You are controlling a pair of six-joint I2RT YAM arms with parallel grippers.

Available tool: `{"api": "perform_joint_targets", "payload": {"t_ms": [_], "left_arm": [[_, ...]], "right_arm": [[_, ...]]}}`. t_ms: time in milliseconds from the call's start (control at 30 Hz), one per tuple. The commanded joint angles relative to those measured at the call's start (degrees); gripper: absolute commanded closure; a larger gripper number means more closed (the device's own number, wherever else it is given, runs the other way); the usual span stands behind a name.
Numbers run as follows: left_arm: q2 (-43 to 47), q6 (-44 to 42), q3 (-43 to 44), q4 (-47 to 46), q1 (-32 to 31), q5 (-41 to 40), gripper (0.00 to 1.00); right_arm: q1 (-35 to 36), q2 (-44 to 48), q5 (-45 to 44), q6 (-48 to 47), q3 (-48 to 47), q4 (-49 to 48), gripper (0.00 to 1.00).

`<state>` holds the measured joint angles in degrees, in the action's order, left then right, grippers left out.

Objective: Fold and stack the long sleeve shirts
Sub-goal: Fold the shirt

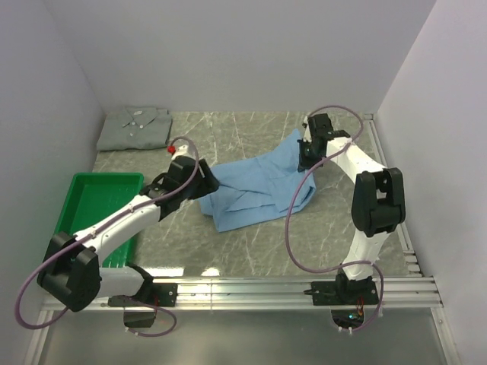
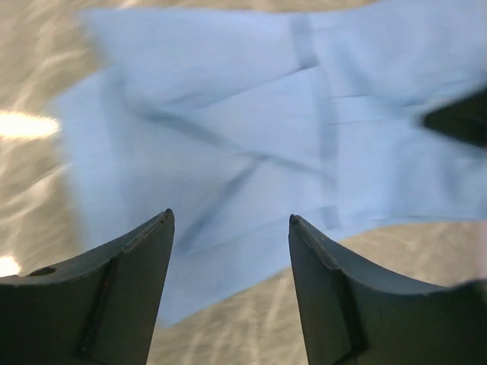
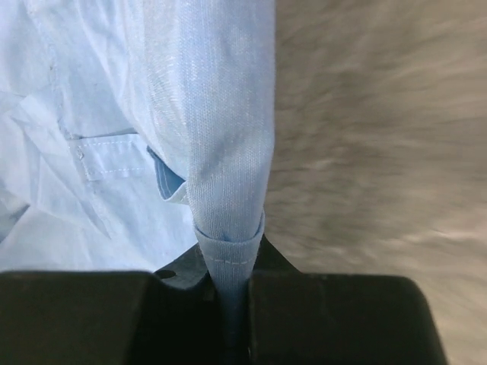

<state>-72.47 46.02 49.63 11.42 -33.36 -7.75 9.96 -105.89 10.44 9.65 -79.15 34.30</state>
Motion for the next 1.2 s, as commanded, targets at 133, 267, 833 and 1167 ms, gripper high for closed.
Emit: {"api": "perform_joint_targets", "payload": {"t_ms": [133, 267, 833, 1167], "left_arm": [[0.8, 4.0, -7.3, -3.3, 5.9, 6.3, 0.36], [-3.3, 5.2, -8.2, -6.4, 6.7, 9.2, 0.39], [-15.7, 8.5, -8.1, -13.9, 8.4, 13.8, 0.48], [-19.1, 11.2, -8.8, -17.0, 8.3, 15.9, 0.78]], "right_arm": [[7.1, 2.4, -21.0, -8.9, -10.4, 8.8, 1.00], [11.5, 2.5, -30.2, -9.1, -12.1, 9.5, 1.00], [25.6, -2.5, -51.2, -10.6, -18.8, 14.7, 1.00], [31.9, -8.5, -61.1, -9.9, -19.8, 16.8, 0.99]]}}
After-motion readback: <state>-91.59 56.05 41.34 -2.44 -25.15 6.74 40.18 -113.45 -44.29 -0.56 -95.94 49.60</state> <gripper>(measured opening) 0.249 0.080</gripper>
